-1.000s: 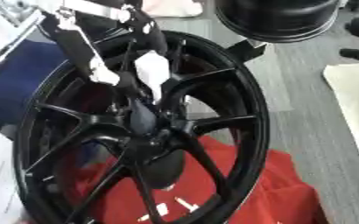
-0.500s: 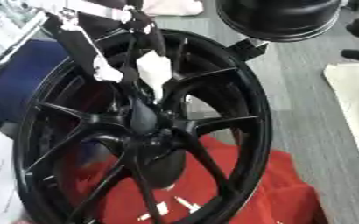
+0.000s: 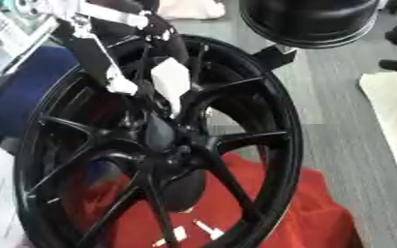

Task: Pull the pin out of the wheel hub.

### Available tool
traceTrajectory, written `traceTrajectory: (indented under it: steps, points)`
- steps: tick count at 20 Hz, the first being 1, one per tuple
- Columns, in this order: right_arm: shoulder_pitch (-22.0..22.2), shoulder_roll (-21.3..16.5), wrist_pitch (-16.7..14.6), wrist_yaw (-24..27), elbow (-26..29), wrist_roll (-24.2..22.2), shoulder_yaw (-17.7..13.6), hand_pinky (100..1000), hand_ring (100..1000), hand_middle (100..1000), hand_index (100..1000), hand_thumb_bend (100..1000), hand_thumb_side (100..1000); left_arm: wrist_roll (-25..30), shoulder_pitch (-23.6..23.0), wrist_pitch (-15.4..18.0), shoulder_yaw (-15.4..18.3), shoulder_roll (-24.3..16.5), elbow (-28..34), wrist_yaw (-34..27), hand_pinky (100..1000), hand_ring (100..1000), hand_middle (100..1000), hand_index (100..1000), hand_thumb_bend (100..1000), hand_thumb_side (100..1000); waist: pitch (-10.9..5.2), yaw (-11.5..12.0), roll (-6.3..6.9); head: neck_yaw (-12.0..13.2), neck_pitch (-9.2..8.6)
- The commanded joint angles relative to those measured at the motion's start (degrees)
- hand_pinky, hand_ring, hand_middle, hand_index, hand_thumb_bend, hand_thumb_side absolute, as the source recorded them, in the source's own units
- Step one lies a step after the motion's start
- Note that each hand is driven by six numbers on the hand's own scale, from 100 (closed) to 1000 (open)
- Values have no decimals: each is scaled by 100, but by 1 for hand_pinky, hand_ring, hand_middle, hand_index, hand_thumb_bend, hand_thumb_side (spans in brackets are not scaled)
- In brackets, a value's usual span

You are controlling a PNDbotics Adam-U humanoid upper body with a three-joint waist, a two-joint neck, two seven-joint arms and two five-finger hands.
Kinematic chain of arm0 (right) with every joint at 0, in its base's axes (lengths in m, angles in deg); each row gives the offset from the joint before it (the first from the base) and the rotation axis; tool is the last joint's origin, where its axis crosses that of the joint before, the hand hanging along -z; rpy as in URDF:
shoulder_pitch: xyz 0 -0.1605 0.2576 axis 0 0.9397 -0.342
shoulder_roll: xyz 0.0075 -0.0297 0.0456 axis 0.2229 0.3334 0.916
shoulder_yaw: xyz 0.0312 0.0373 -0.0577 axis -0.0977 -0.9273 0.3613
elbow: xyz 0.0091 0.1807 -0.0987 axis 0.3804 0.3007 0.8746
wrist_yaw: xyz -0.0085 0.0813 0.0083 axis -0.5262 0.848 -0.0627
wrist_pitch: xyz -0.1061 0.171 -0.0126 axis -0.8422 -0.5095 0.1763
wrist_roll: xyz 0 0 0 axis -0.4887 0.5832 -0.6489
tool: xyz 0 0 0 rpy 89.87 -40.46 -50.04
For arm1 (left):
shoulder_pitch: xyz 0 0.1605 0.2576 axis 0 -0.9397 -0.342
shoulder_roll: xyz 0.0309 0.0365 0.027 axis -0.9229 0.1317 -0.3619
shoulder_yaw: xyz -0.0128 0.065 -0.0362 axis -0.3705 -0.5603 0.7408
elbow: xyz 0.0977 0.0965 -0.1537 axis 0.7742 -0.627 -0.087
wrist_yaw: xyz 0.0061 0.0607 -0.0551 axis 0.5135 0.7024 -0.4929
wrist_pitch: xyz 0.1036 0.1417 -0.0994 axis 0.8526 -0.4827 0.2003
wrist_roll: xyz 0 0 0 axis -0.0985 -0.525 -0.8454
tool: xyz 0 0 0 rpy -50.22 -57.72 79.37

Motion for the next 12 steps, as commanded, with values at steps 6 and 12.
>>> traceTrajectory:
  steps: [6,12]
  points:
    - [-86,-96,-2,14,96,-19,-25,803,956,752,736,100,729,-4,99,85,99,-19,-67,121,870,880,845,880,282,137,-41,-22,-37,57,-112]
    - [-119,-77,7,14,106,-29,-22,803,957,752,737,100,731,-4,120,92,77,59,-162,157,868,880,841,874,262,142,14,-45,-30,102,-151]
